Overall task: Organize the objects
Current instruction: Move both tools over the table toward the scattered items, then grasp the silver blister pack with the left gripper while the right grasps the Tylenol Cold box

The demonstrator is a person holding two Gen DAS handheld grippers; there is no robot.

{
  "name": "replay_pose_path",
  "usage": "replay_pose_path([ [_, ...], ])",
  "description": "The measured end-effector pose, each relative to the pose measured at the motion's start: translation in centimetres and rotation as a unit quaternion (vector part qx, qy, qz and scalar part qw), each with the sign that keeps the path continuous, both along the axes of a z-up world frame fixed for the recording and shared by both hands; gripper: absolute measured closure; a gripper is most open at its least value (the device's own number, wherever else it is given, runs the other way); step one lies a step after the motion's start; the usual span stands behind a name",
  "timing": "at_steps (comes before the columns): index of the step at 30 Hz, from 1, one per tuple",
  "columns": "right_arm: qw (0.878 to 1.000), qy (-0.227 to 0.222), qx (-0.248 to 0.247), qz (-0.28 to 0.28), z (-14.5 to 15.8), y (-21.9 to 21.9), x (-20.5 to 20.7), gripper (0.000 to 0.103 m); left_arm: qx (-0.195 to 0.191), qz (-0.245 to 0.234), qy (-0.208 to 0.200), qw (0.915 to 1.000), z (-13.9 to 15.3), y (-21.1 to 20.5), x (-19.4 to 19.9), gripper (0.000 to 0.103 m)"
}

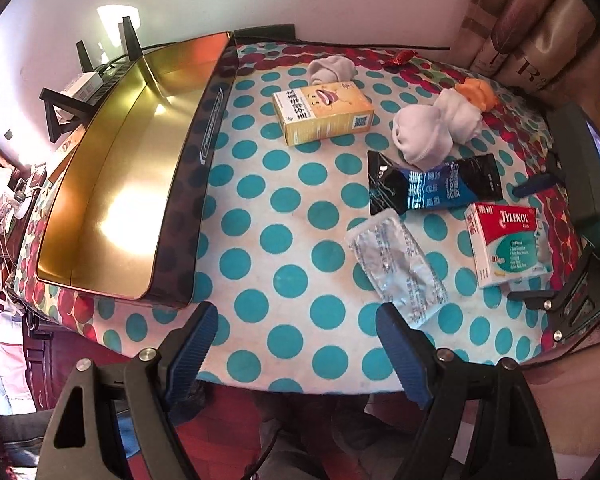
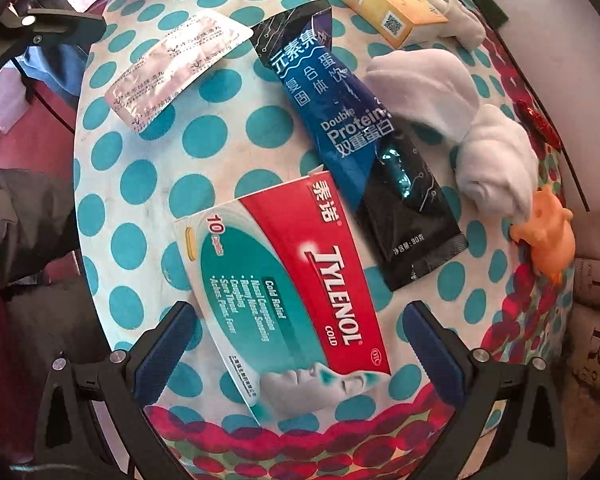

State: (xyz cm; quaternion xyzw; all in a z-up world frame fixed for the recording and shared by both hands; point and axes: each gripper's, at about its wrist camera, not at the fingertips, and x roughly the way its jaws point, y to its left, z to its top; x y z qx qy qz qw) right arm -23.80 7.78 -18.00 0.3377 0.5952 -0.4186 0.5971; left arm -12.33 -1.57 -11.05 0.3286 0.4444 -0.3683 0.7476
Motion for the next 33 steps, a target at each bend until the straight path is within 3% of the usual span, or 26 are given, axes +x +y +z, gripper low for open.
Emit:
replay_pose_path([
  [5, 0.996, -0.051, 0.017, -0.068, -0.4, 0.4, -2.1, 0.0, 0.01, 0.019, -0.007, 0.9997, -0.4, -1.3, 0.5, 0.02],
  [8, 0.995, -0.055, 0.012, -0.078, -0.1, 0.8, -2.1, 0.005, 0.017, 0.032, -0.004, 0.9994, -0.7, -2.1, 0.6, 0.02],
  [11, 0.994, -0.064, -0.004, -0.091, 0.6, 1.5, -2.1, 0.024, 0.026, 0.042, 0.007, 0.9987, -1.2, -2.7, 0.6, 0.02],
  [19, 0.989, -0.067, -0.018, -0.132, 1.0, 2.6, -2.6, 0.027, 0.02, 0.038, 0.006, 0.9991, -0.9, -3.5, 0.0, 0.02],
  [23, 0.986, -0.062, -0.023, -0.154, 1.2, 3.3, -2.6, 0.028, 0.034, 0.06, 0.011, 0.9975, -1.5, -3.9, 0.3, 0.02],
  [27, 0.975, -0.074, -0.034, -0.205, 1.6, 4.2, -3.3, 0.028, 0.029, 0.079, 0.027, 0.9961, -1.6, -4.8, 0.4, 0.02],
  [30, 0.966, -0.094, -0.042, -0.236, 1.8, 5.1, -3.6, 0.028, 0.036, 0.071, 0.007, 0.9968, -1.5, -6.1, -0.3, 0.02],
  [33, 0.962, -0.101, -0.043, -0.249, 1.8, 5.8, -3.6, 0.028, 0.048, 0.075, 0.014, 0.9959, -2.1, -7.1, -0.4, 0.02],
])
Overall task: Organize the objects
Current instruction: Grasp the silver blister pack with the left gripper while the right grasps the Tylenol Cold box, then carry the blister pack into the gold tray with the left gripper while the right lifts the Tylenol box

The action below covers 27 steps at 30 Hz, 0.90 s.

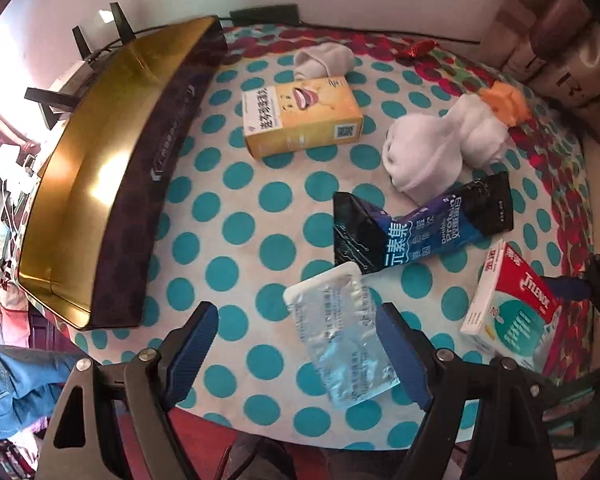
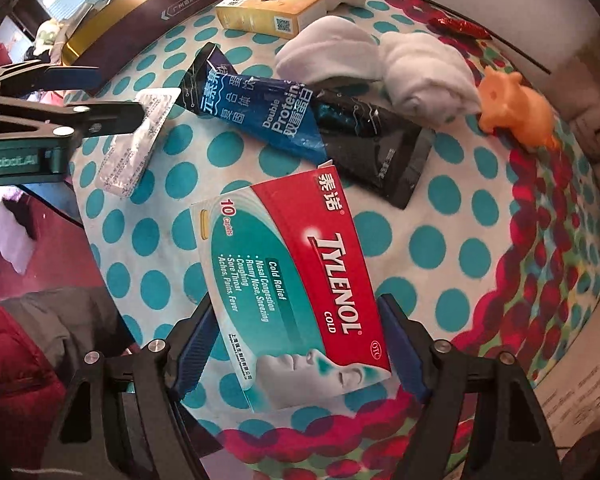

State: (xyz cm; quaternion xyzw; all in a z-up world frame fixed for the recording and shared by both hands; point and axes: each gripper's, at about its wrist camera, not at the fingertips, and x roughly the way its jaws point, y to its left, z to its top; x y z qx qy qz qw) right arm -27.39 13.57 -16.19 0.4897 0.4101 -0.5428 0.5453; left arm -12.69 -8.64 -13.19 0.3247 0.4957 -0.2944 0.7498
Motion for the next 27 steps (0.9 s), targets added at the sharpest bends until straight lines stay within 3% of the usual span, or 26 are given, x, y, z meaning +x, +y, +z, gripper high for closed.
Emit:
replay_pose_path([
  [7, 1.0, -0.009, -0.011, -0.023, 1.2, -1.4, -2.4, 0.028, 0.036, 0.014, 0.033, 0.9987, -3.0, -1.0, 0.2, 0.018],
  [9, 0.999, -0.01, -0.018, -0.029, 1.6, -1.5, -2.6, 0.028, 0.012, 0.018, 0.036, 0.9991, -3.1, -0.7, 0.4, 0.02],
  [11, 0.999, -0.012, -0.02, -0.04, 1.9, -1.9, -3.5, 0.028, -0.014, 0.004, 0.046, 0.9988, -3.0, -0.3, 0.6, 0.04],
  [12, 0.999, -0.012, -0.02, -0.042, 1.9, -1.9, -3.6, 0.028, -0.023, -0.003, 0.042, 0.9989, -2.7, -0.2, 0.6, 0.062],
  [17, 0.998, -0.017, -0.017, -0.057, 1.8, -1.9, -3.9, 0.027, -0.018, -0.023, 0.033, 0.999, -3.0, -0.2, 0.4, 0.062],
  [21, 0.997, -0.016, -0.016, -0.072, 1.9, -2.0, -4.1, 0.027, -0.029, -0.011, 0.049, 0.9983, -2.9, 0.7, 0.8, 0.063],
  [27, 0.995, -0.012, -0.026, -0.097, 3.1, -2.4, -5.0, 0.027, -0.073, -0.006, 0.049, 0.9961, 0.5, 1.4, 2.7, 0.063],
])
